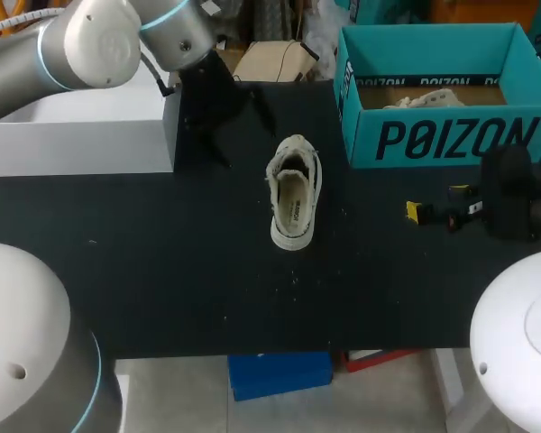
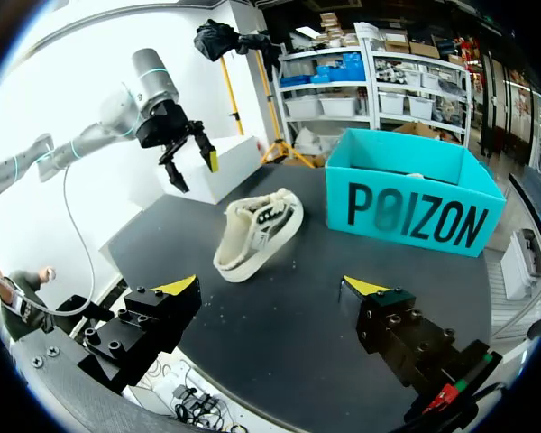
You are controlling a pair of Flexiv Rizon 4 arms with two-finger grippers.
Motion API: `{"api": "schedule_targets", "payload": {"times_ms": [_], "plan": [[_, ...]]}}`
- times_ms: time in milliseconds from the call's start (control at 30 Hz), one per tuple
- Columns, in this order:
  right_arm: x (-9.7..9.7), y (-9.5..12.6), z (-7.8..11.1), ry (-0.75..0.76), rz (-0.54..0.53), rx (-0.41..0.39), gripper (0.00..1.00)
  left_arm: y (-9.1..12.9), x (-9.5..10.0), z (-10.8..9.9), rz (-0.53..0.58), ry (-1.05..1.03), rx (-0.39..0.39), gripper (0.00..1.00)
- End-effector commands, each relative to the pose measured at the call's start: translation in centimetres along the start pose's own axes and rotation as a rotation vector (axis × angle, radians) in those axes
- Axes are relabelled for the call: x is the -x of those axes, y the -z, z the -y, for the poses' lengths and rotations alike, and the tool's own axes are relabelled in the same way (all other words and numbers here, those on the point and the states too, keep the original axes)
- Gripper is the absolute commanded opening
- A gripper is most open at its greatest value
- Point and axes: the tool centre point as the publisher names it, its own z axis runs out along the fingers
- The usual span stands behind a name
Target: Take the shoe out of the shoebox, open the shoe tongue, remove and reinsert the insole, then place the shoe into the shoebox
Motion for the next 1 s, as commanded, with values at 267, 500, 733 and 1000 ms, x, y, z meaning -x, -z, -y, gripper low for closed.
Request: {"api": "schedule_targets", "payload": {"times_ms": [267, 500, 733, 1000], "plan": [[0.0, 0.1, -0.1, -0.001, -0.002, -0.005, 1.00, 2.0, -4.2, 1.8, 0.242, 0.243, -0.090, 1.00], [0.0, 0.1, -0.1, -0.001, -0.002, -0.005, 1.00, 2.0, -4.2, 1.8, 0.242, 0.243, -0.090, 1.00], [0.0, 0.1, -0.1, -0.001, -0.002, -0.005, 1.00, 1.1, -4.8, 1.1, 0.202, 0.540, -0.062, 1.00], [0.0, 0.1, -0.1, -0.001, -0.002, -0.005, 1.00, 2.5, -6.9, 0.2, 0.207, 0.709, -0.079, 1.00]]}}
